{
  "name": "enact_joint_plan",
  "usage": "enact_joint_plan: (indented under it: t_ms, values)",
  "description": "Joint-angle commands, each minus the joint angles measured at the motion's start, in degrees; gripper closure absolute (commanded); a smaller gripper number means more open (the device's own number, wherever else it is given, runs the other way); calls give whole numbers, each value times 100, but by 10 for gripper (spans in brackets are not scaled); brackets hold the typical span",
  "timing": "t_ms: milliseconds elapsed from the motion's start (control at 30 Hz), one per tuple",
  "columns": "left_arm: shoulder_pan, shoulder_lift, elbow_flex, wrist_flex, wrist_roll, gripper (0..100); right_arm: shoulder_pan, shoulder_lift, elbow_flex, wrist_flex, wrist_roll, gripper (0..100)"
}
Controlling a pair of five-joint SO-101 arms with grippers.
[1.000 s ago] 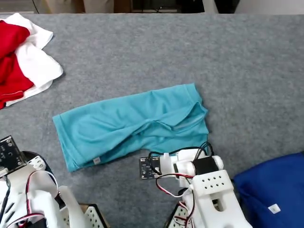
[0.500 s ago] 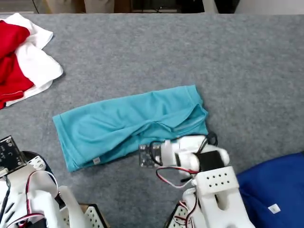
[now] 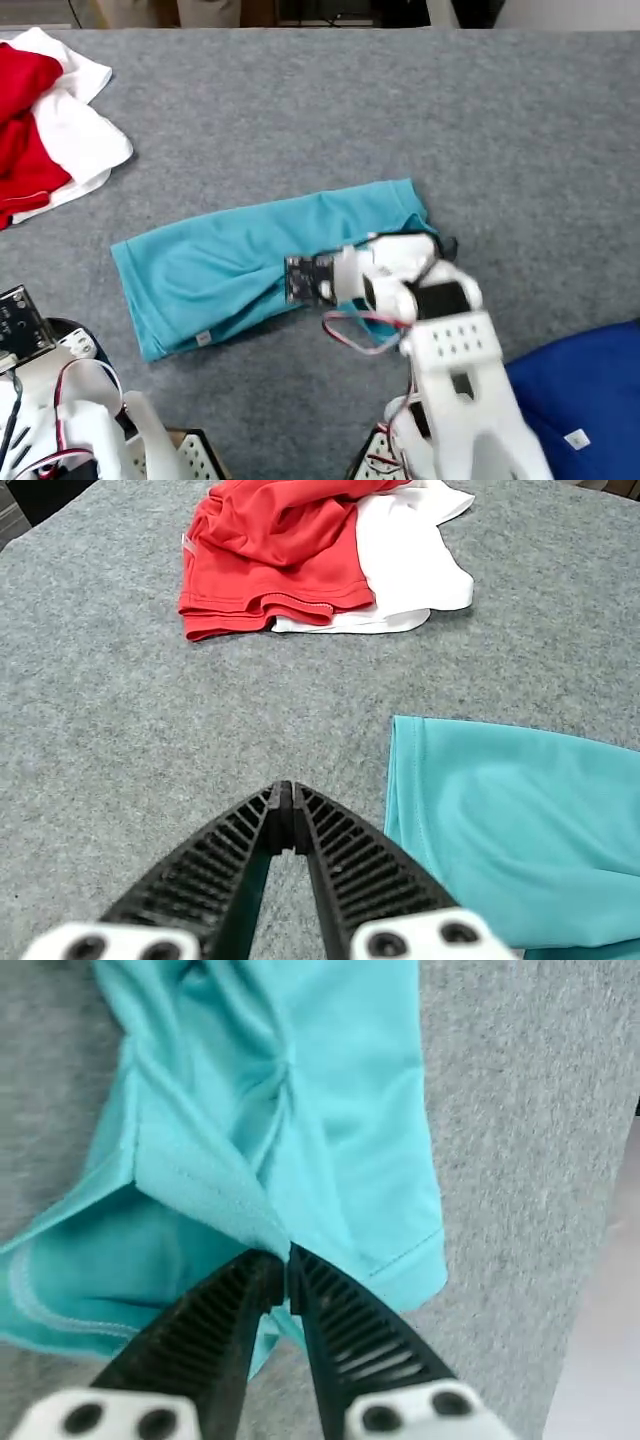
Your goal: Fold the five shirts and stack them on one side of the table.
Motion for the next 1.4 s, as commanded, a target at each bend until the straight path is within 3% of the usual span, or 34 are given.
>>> enact_joint_plan:
  t_ms: [0,167,467,733,867,967,1133,1267,1367]
  values:
    - [-35,119,-264,-97,-9,976,22,1305,-1244,-176,-53,994]
    - [-35,119,-264,-97,-9,976,312,3187,-2967,-9,-70,994]
    - [-35,119,-264,-97,-18,976,391,5200,-5323,1495,-79,978]
    - [-35,119,-264,-97,-18,976,426,5560,-6360,2453,-79,671]
    - [-35,119,-308,-88,-18,976,435,5552,-6695,2734,-97,575]
    - [-26,119,-510,26,-18,976,435,5552,-6967,3569,-97,584]
    - [-18,119,-571,53,-9,976,690,5402,-7125,4853,-79,692]
    - [18,207,-580,-97,26,976,1253,4725,-6457,4985,9,763]
    - [18,646,-633,-299,26,976,1631,3908,-5385,4993,484,776]
